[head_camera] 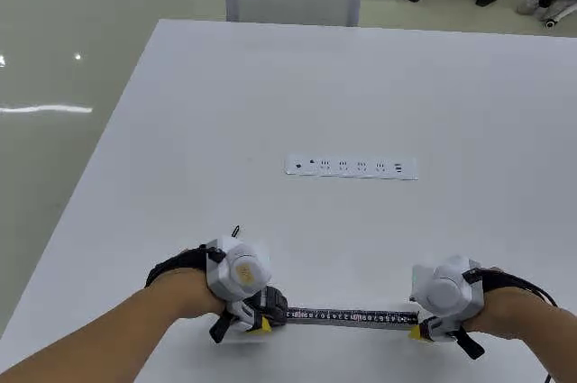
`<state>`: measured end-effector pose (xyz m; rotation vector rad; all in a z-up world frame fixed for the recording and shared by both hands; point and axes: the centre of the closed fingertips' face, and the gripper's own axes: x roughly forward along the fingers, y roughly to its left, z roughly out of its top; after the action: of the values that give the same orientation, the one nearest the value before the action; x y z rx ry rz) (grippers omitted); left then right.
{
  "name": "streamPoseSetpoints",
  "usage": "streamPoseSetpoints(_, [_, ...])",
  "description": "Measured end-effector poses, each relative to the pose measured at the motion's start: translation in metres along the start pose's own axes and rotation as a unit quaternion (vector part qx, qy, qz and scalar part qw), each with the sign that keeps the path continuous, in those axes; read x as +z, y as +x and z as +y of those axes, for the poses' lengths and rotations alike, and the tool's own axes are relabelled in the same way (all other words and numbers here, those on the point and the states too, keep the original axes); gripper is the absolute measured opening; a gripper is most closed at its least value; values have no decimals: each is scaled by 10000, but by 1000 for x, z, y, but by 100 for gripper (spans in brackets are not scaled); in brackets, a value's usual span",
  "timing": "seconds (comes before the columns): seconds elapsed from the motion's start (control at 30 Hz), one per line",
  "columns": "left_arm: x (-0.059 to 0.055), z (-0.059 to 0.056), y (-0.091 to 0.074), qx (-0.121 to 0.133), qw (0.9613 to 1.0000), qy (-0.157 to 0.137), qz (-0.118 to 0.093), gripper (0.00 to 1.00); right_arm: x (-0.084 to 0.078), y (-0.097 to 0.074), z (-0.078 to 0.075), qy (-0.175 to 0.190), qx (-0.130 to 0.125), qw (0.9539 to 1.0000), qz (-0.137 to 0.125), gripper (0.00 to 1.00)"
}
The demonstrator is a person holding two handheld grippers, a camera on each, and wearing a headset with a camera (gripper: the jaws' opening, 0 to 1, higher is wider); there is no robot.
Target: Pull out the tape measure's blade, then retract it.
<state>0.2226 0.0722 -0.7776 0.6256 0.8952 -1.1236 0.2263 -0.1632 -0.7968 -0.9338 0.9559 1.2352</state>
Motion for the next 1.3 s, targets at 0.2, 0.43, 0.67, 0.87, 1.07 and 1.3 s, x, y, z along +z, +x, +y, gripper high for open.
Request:
streamPoseSetpoints(0.2, [-12, 24, -12, 681, 9975, 9, -187, 88, -2, -6, -3, 247, -146, 9995, -147, 43])
streamPoseSetpoints(0.43, [-36, 34, -36, 1040, 9905, -768, -474, 99, -9, -11, -5, 633, -270, 9970, -361, 74])
streamPoseSetpoints(0.67, [-53, 25, -57, 1082, 9878, -949, -603, 99, -9, -17, -8, 1009, -674, 9906, -634, 87])
streamPoseSetpoints(0.87, [-63, 21, -74, 1269, 9765, -1480, -922, 99, -16, -23, -6, 1606, -828, 9778, -1061, 99])
streamPoseSetpoints(1.07, [-74, 23, -97, 1703, 9646, -1621, -1191, 99, -12, -43, -12, 2367, -1191, 9459, -1872, 100])
streamPoseSetpoints(1.3, [-78, 8, -122, 1857, 9512, -1824, -1659, 99, -35, -55, -3, 2691, -1665, 9286, -1940, 100])
